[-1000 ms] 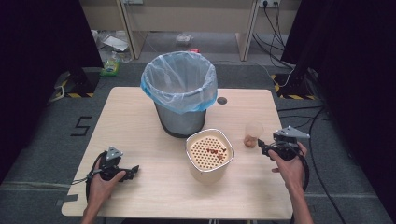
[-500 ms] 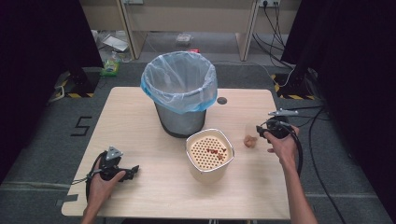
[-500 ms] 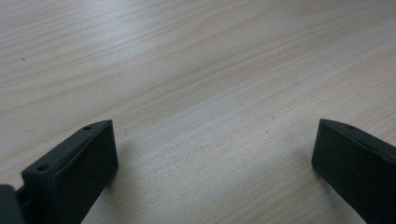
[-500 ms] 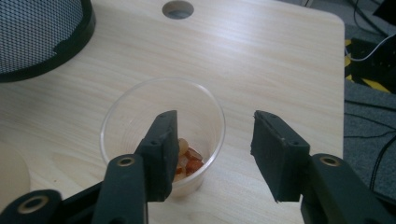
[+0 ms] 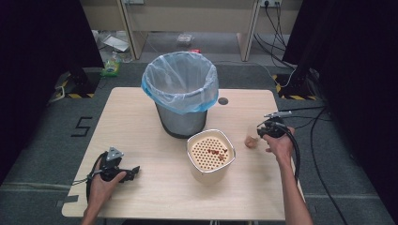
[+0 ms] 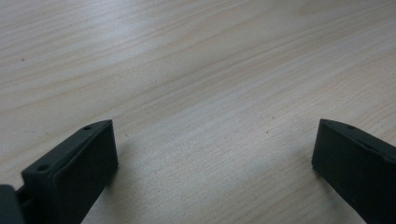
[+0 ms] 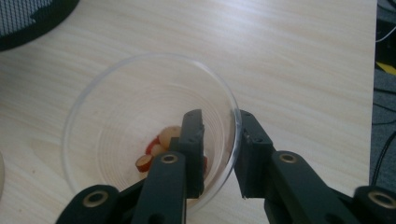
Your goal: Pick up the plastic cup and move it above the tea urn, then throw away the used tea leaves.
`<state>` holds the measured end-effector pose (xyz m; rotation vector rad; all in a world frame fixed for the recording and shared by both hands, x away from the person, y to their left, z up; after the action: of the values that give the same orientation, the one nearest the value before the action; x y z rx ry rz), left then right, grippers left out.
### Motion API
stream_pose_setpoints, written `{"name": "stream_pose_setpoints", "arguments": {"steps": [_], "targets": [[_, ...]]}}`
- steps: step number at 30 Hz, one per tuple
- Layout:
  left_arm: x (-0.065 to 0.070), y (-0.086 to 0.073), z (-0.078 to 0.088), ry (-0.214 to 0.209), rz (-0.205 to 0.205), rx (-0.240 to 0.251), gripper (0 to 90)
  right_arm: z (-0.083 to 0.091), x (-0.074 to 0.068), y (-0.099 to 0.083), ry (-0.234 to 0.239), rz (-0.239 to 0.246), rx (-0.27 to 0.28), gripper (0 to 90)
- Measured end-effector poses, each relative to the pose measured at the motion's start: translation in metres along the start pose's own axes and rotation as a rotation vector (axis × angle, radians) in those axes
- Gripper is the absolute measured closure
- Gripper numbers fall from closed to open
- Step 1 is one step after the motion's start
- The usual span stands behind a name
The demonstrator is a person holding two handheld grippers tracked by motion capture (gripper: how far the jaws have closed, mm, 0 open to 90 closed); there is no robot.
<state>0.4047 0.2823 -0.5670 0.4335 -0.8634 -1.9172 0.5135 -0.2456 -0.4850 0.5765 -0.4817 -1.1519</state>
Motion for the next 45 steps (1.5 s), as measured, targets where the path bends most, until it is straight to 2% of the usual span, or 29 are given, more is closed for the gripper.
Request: {"name": "stream_pose_setpoints", "arguments": {"steps": [1,4,5,6,7,8,9,10,12,14,15,18,20,21,24,27,33,41,43,45], "targets": [[0.000,0.000,0.000,0.000,0.000,0.000,0.0,0.000,0.001,-0.004,0.022,-0.014,0.005,78.9],[0.000,0.000,0.000,0.000,0.000,0.000,0.0,-0.001,0.002,-0.010,0.028,-0.012,0.010,79.6],[0.000,0.000,0.000,0.000,0.000,0.000,0.0,0.000,0.001,-0.011,0.032,-0.025,0.028,81.1],[0.000,0.000,0.000,0.000,0.000,0.000,0.0,0.004,-0.002,-0.012,0.060,-0.010,0.075,85.7],[0.000,0.000,0.000,0.000,0.000,0.000,0.0,0.004,-0.002,-0.012,0.060,-0.010,0.075,85.7],[0.000,0.000,0.000,0.000,0.000,0.000,0.0,0.012,-0.008,-0.012,0.056,0.020,0.127,87.9],[0.000,0.000,0.000,0.000,0.000,0.000,0.0,0.012,-0.008,-0.012,0.056,0.020,0.127,87.9],[0.000,0.000,0.000,0.000,-0.001,0.000,0.0,0.017,-0.009,-0.012,0.026,0.060,0.146,88.0],[0.000,0.000,0.000,0.000,-0.001,-0.001,0.0,0.029,-0.014,-0.012,0.008,0.072,0.225,88.1],[0.000,0.000,0.000,0.000,0.000,0.000,0.0,0.038,-0.018,-0.013,-0.011,0.090,0.272,88.1],[0.000,0.000,0.000,0.000,0.000,0.000,0.0,0.042,-0.020,-0.013,-0.023,0.117,0.271,88.0],[0.000,0.000,0.000,-0.001,0.000,0.000,0.0,0.053,-0.022,-0.011,-0.043,0.126,0.310,88.0],[0.000,0.000,0.000,-0.001,-0.001,0.000,0.0,0.059,-0.025,-0.009,-0.071,0.161,0.332,88.0],[0.000,0.000,0.000,-0.002,-0.001,0.000,0.0,0.059,-0.025,-0.009,-0.071,0.161,0.332,88.0],[0.000,0.000,0.000,-0.002,-0.002,0.000,0.0,0.062,-0.031,-0.006,-0.084,0.204,0.343,88.0],[-0.001,0.001,-0.001,0.000,-0.003,0.000,0.0,0.068,-0.040,-0.001,-0.079,0.240,0.378,88.0],[-0.001,0.001,-0.001,0.000,-0.001,0.001,0.0,0.077,-0.049,0.007,-0.052,0.246,0.428,88.0],[0.000,0.001,-0.001,0.000,-0.001,0.001,0.0,0.092,-0.068,0.018,-0.038,0.287,0.499,87.9],[0.000,0.001,-0.001,0.000,-0.001,0.001,0.0,0.099,-0.079,0.025,-0.035,0.320,0.537,88.0],[0.000,0.001,-0.001,0.000,0.000,0.002,0.0,0.102,-0.083,0.027,-0.030,0.330,0.554,88.0]]}}
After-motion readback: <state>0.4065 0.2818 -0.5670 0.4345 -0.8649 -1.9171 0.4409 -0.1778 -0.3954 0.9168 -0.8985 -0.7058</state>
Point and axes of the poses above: each handheld gripper's, and its own axes: z roughly backward along the jaws, y roughly out of its top, x roughly to its right, the point moved 6 cm from there along -z, roughly forward along the jaws, and after that the axes turned 3 degrees about -y, right-handed, at the moved point
